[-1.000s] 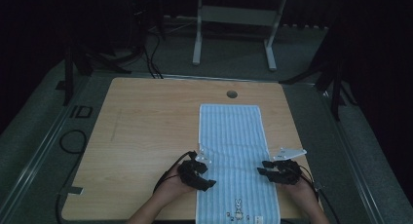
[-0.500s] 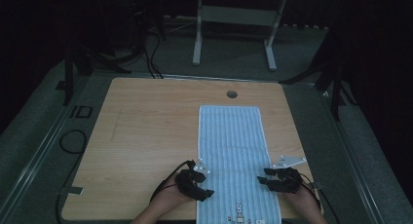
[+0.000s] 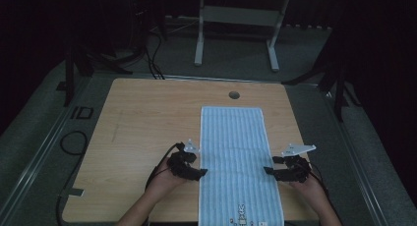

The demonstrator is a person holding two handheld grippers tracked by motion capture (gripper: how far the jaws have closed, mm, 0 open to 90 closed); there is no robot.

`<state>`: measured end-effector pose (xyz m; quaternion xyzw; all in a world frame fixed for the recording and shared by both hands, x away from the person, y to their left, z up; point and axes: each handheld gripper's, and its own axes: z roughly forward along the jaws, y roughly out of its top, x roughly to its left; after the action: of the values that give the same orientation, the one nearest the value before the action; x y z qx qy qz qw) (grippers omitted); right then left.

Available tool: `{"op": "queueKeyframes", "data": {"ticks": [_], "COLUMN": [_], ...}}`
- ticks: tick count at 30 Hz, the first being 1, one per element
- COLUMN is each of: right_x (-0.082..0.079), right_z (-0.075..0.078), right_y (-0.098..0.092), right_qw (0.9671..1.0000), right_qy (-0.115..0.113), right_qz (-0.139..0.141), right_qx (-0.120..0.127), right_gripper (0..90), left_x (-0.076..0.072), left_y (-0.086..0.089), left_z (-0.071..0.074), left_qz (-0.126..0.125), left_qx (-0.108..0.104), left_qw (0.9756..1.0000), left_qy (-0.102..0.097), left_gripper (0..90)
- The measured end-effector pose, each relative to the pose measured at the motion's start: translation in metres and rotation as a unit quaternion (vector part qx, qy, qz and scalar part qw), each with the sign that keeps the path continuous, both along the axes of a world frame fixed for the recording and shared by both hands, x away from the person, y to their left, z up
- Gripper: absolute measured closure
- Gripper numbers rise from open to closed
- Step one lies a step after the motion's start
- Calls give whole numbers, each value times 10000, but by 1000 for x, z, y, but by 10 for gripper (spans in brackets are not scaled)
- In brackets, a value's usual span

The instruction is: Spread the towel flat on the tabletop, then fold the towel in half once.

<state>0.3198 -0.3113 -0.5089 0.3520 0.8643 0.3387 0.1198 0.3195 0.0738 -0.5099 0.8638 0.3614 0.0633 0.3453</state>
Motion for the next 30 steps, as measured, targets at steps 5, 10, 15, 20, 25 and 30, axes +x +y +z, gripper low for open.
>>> {"op": "queueKeyframes", "data": {"ticks": [5,10,15,20,25,30], "right_x": [32,68,94,108,112,115], "right_z": [12,10,-4,-14,-21,-27], "right_y": [-2,-4,-3,4,12,12], "right_qw": [9994,9981,9957,9944,9941,9926], "right_qy": [-125,-32,193,354,384,432], "right_qz": [-291,-585,-888,-974,-952,-1077], "right_qx": [-149,-178,-156,-186,-339,-355], "right_gripper": [432,432,432,429,432,457], "left_x": [35,65,82,92,91,93], "left_y": [9,8,-1,-9,-15,-19], "left_z": [2,-4,-14,-24,-29,-32], "left_qz": [438,781,842,885,820,789], "left_qx": [37,92,115,156,176,275], "left_qw": [9990,9968,9963,9959,9965,9965], "left_qy": [-63,-168,-123,-21,13,24], "left_gripper": [345,345,319,319,320,323]}}
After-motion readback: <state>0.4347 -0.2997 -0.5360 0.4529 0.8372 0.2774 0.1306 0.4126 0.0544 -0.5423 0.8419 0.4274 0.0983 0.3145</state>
